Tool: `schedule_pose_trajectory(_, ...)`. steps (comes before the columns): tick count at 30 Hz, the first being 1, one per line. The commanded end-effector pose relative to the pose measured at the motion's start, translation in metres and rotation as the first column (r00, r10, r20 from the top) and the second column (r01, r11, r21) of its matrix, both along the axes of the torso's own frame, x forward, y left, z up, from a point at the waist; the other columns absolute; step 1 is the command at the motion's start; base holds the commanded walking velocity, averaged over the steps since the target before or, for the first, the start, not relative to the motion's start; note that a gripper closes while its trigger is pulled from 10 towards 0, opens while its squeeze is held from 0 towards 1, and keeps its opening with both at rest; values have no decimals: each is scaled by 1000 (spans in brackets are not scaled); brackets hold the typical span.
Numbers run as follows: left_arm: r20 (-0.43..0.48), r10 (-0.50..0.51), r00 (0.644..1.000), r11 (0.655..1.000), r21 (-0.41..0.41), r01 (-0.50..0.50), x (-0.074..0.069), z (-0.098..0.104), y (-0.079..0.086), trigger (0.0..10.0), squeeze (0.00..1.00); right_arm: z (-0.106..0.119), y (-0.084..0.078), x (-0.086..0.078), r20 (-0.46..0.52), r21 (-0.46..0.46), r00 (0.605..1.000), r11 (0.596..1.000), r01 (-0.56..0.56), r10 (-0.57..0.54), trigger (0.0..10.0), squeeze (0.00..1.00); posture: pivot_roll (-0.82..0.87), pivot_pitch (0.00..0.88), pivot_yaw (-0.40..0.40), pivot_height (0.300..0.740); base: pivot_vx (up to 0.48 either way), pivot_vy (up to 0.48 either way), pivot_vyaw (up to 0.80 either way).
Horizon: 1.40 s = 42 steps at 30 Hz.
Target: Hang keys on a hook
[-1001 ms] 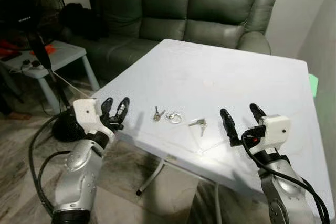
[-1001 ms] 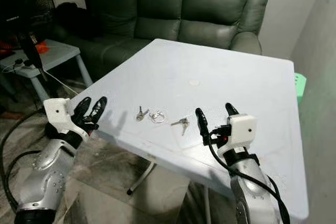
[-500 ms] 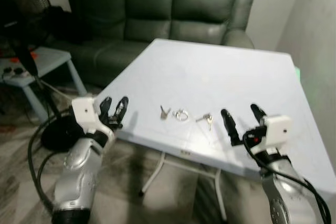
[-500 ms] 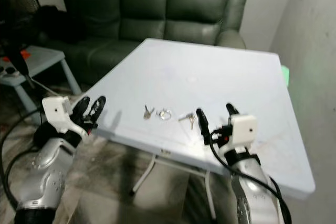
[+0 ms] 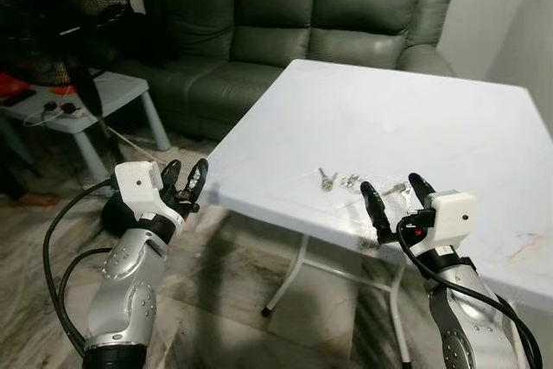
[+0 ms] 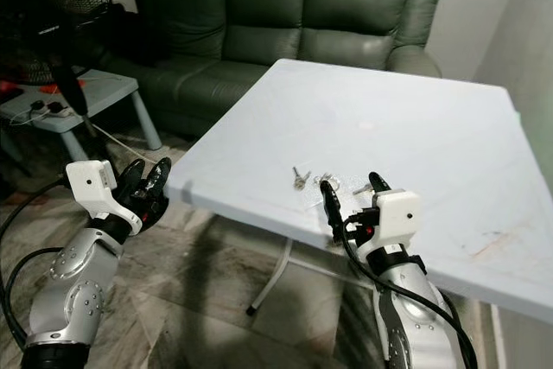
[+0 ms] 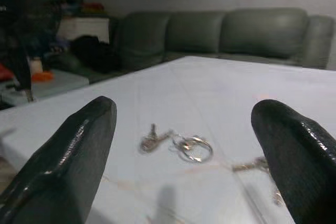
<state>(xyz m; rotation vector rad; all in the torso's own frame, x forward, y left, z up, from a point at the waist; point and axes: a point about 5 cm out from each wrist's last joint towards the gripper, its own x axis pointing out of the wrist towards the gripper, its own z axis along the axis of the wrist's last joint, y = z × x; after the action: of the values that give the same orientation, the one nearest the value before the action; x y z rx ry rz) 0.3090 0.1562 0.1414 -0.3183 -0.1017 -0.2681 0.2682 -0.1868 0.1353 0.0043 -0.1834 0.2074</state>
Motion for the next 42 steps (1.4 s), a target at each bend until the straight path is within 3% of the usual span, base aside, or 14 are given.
schedule_pose_trajectory(1, -1, 16, 1000, 1000, 8, -16, 2, 3, 5, 10000, 0, 5, 0, 2, 14, 12, 1000, 1000, -6, 6, 10000, 0, 89, 0, 47, 740, 0, 0, 0)
schedule_pose_trajectory(42, -17, 12, 1000, 999, 45, -11, 2, 1, 1, 10000, 0, 3, 2, 6, -5, 16, 1000, 1000, 2, -2, 10000, 0, 99, 0, 50, 740, 0, 0, -620)
